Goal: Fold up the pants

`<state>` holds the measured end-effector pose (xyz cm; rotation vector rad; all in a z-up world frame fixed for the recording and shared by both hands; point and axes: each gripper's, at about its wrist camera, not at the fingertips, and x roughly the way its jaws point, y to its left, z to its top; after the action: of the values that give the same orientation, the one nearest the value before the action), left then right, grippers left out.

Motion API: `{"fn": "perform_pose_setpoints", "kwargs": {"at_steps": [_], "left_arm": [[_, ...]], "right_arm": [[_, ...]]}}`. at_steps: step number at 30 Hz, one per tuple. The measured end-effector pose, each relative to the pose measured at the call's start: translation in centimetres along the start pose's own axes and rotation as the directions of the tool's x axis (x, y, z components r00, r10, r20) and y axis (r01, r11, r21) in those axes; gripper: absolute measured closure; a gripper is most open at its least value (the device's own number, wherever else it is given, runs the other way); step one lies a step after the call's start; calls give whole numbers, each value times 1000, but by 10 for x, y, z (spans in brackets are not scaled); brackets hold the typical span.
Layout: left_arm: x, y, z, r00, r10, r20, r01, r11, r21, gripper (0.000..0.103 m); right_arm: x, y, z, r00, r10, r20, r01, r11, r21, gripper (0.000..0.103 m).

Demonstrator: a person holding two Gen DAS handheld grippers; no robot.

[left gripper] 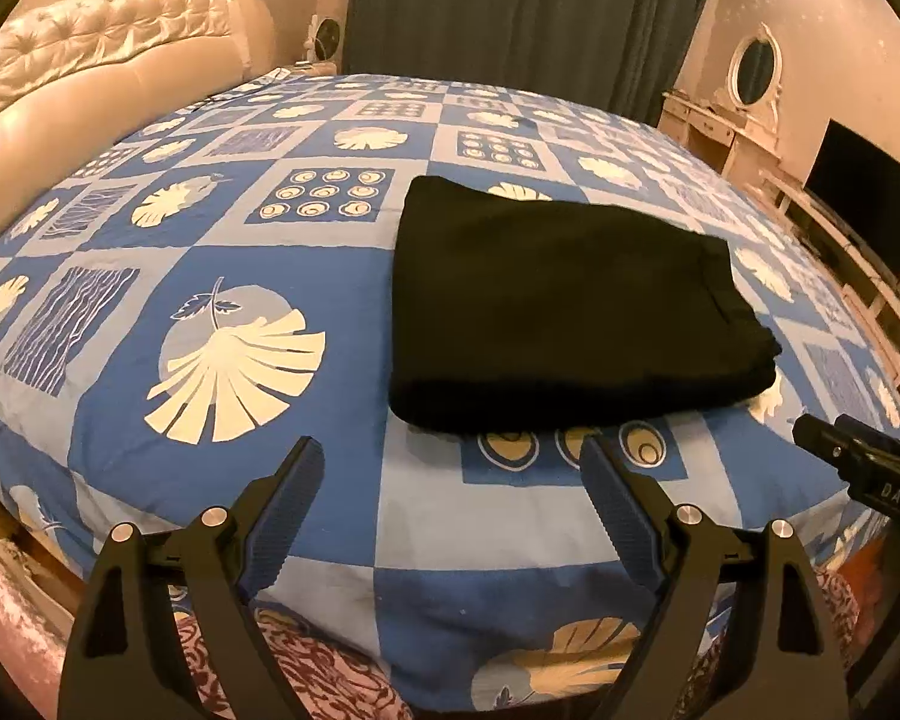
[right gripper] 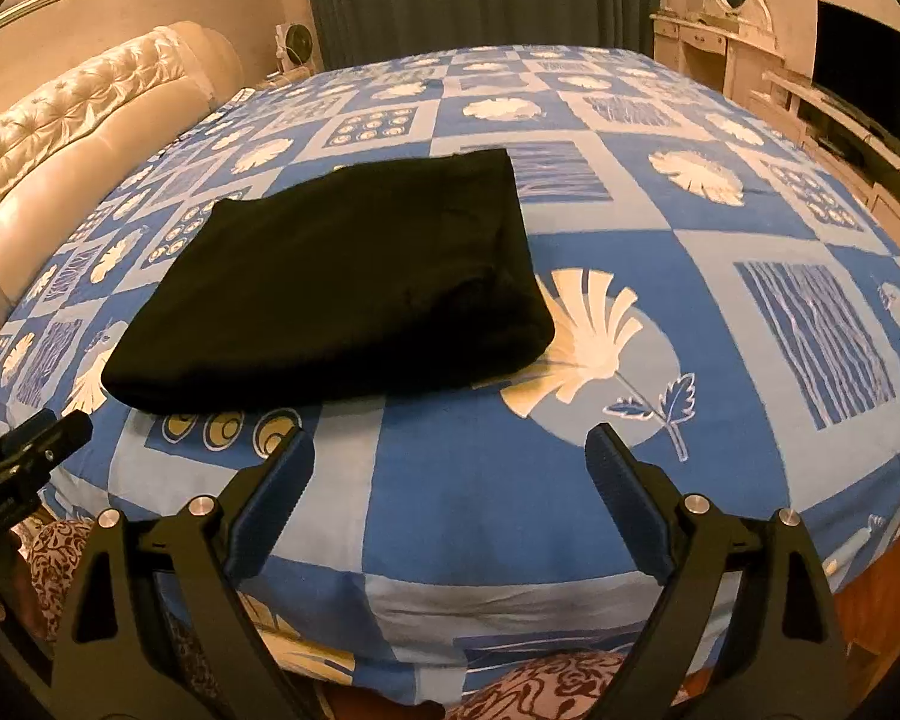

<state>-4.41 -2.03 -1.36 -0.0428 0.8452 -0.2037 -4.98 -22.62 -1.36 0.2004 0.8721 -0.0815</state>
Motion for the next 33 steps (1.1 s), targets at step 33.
{"fn": "perform_pose_setpoints", "kwargs": {"at_steps": [33], "left_arm": [[1, -6, 2, 1000, 16, 5, -16, 1000, 19, 17]], "right_arm": [[14, -4, -5, 999, 17, -45, -16, 999, 34, 11]]}}
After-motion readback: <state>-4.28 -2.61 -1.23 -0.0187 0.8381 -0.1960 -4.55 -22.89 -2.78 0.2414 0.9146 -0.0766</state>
